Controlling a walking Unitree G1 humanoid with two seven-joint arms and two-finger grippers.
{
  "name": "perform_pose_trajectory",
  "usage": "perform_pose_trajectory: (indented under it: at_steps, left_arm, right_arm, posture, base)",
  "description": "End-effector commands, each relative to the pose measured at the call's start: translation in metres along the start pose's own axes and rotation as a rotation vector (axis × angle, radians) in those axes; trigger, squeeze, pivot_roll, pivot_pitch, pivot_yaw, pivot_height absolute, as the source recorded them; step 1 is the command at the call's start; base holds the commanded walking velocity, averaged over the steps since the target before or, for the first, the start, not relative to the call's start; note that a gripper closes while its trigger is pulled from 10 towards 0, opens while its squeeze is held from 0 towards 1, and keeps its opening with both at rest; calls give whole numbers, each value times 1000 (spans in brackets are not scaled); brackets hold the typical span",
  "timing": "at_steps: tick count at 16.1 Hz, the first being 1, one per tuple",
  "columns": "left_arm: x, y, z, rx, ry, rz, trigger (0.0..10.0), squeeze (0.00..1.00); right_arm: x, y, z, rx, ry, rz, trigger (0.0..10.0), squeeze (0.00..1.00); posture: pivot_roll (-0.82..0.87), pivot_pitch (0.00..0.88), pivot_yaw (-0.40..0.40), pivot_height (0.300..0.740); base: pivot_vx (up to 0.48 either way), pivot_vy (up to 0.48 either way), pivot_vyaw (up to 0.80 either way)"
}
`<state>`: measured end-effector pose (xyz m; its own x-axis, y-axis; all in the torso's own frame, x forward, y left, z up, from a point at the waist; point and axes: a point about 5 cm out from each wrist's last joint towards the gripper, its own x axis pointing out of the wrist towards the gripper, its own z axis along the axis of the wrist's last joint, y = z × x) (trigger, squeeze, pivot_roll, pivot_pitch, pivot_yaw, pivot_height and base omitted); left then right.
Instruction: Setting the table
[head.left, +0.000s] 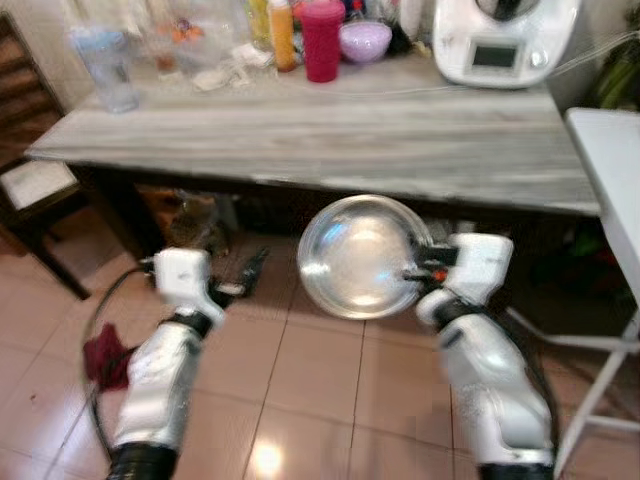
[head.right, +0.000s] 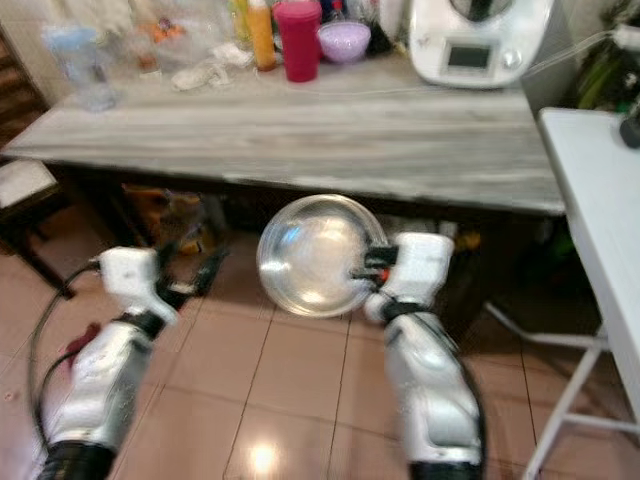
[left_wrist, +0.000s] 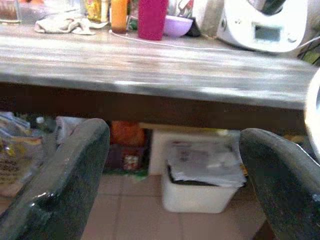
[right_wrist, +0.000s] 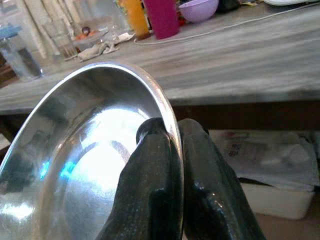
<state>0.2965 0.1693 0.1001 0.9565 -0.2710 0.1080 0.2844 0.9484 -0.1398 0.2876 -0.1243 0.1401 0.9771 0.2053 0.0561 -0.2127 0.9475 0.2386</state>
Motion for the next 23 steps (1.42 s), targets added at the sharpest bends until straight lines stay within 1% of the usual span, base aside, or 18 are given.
perform_pose_trajectory:
  at_steps: [1, 6, 10, 14, 22, 23]
  left_arm:
    - [3, -8, 1, 5, -8, -28, 10000, 0]
    - [4, -9, 1, 3, -7, -31, 10000, 0]
    - [4, -9, 1, 3, -8, -32, 10000, 0]
    - [4, -9, 1, 4, -8, -33, 10000, 0]
    - [3, -7, 1, 7, -6, -33, 10000, 0]
    - [3, -9, 2, 5, -8, -54, 10000, 0]
  right_arm:
    - [-1, -8, 5, -2, -15, -33, 10000, 0]
    - [-1, -8, 5, 6, -17, -39, 10000, 0]
    - [-1, -7, 6, -14, -23, -25, 10000, 0]
    - [0, -6, 7, -12, -26, -24, 10000, 0]
    - [4, -12, 10, -9, -56, -81, 10000, 0]
    - [4, -13, 10, -2, -61, -89, 10000, 0]
  posture:
    - [-151, 107, 55, 740]
    - [-153, 107, 55, 740]
    - [-153, 109, 54, 740]
    - [-148, 109, 55, 740]
    - [-141, 102, 55, 740]
    - [-141, 102, 54, 740]
  base:
    - [345, 0, -550]
    - [373, 0, -577]
    - [378, 0, 0]
    - [378, 0, 367]
    - [375, 0, 0]
    - [0, 0, 0]
